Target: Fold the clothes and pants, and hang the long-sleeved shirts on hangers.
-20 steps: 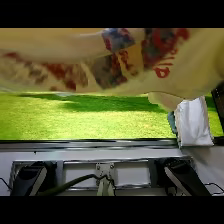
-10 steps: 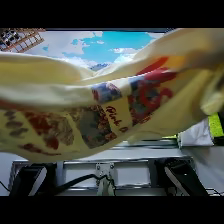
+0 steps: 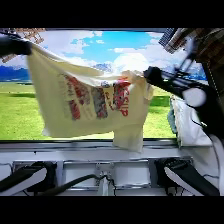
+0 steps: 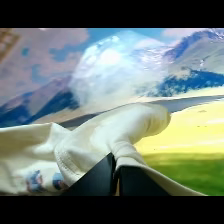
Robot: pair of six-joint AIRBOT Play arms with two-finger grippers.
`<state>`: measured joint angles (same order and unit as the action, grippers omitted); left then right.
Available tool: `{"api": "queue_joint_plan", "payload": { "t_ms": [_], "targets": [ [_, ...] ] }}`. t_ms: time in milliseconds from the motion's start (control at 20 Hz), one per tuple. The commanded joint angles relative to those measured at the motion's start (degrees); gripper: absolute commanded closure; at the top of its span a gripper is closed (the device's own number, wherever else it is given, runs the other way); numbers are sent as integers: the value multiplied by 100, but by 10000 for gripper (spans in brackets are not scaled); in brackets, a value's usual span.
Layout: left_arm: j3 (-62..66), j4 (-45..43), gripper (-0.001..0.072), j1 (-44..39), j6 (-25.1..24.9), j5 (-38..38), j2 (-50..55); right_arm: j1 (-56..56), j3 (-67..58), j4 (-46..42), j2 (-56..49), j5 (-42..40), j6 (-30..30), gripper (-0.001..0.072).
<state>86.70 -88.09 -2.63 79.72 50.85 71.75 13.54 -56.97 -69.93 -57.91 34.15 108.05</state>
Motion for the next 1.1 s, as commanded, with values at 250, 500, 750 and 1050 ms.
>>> {"api": "queue_joint_plan", "payload": {
  "t_ms": [250, 500, 750, 1050],
  "targets": [
    [-35, 221, 236, 61, 1801, 531, 1639, -872, -837, 81, -2107, -11, -466, 221],
    [-1143, 846, 349, -107, 2151, 402, 210, -1718, -61, -839, -1211, 1585, -1027, 308],
    [-3543, 1915, 348, -1296, 2236, -1226, -1307, -2402, 1923, 142, -389, 1058, -1287, 375],
    [-5480, 1790, 348, -1606, 3220, -1733, -2420, -2350, 2103, 658, -929, 1145, -1816, 373]
  ]
}}
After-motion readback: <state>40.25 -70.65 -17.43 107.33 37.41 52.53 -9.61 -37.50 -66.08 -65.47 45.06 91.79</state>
